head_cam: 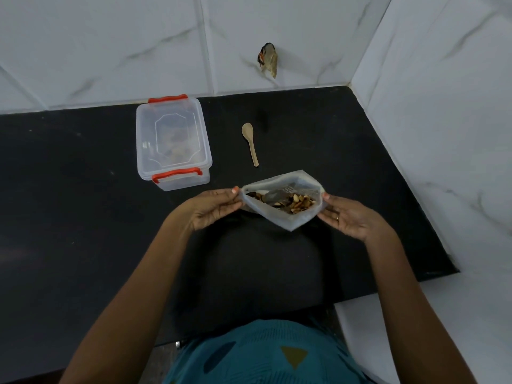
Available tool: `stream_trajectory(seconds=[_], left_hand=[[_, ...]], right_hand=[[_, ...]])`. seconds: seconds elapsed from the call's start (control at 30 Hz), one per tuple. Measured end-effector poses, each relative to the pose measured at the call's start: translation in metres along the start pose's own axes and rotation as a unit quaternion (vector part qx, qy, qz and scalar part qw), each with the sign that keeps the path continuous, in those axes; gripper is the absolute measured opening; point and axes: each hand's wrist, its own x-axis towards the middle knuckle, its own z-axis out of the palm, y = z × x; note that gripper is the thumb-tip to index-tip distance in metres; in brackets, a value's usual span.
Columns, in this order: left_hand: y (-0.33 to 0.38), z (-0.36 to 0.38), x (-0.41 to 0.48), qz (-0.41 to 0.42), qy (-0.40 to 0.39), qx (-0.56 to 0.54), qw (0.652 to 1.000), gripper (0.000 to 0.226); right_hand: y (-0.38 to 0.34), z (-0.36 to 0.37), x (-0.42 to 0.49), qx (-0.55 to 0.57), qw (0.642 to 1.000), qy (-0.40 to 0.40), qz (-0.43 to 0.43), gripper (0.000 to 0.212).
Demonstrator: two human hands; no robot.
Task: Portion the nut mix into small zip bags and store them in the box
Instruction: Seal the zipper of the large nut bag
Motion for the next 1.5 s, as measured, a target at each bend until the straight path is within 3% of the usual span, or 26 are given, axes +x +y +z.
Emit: stream_trajectory(seconds=[0.3,0.43,0.57,0.73,0.8,0.9,1.0,1.13,1.2,1.3,1.43,1.5], left_hand=[[-0.006,0.013,0.003,0.0,0.012,0.064,0.998,0.011],[-0.006,0.02,0.003,0.023,0.041,0.219,0.974,0.016],[-0.007,0.025,0.007,0.087,0.113,0.365,0.92,0.015],[-0.014,0.023,0.013,0.262,0.18,0.444,0.837,0.014],[-0.016,0.024,0.012,0.319,0.203,0.467,0.799,0.01],[-0.017,0.029,0.012,0.357,0.221,0.484,0.768,0.012],[-0.014,0.035,0.011,0.296,0.186,0.484,0.802,0.013],[-0.009,0.037,0.009,0.225,0.184,0.469,0.834,0.023],[-0.009,0.037,0.007,0.202,0.17,0.462,0.847,0.025],[-0.009,0.033,0.002,0.224,0.174,0.488,0.825,0.026],[-0.012,0.032,-0.002,0.321,0.244,0.55,0.731,0.014],[-0.012,0.035,-0.002,0.332,0.249,0.541,0.731,0.012]], right_hand=[[-0.002,0.004,0.006,-0.076,0.997,0.021,0.003,0.022],[-0.003,0.004,0.006,-0.199,0.977,0.059,-0.044,0.028],[-0.003,0.011,0.006,-0.339,0.925,0.124,-0.123,0.012],[-0.001,0.01,0.007,-0.506,0.803,0.223,-0.223,0.023],[0.001,0.008,0.006,-0.502,0.791,0.235,-0.259,0.021],[0.006,0.012,0.003,-0.468,0.791,0.245,-0.309,0.018],[0.007,0.015,0.001,-0.451,0.788,0.261,-0.328,0.016],[0.0,0.017,0.003,-0.336,0.893,0.195,-0.226,0.018],[0.0,0.018,0.002,-0.313,0.91,0.186,-0.199,0.019],[0.003,0.016,0.0,-0.369,0.873,0.215,-0.237,0.014],[0.007,0.018,-0.006,-0.493,0.769,0.288,-0.287,0.011],[0.008,0.02,-0.007,-0.517,0.745,0.294,-0.303,0.013]])
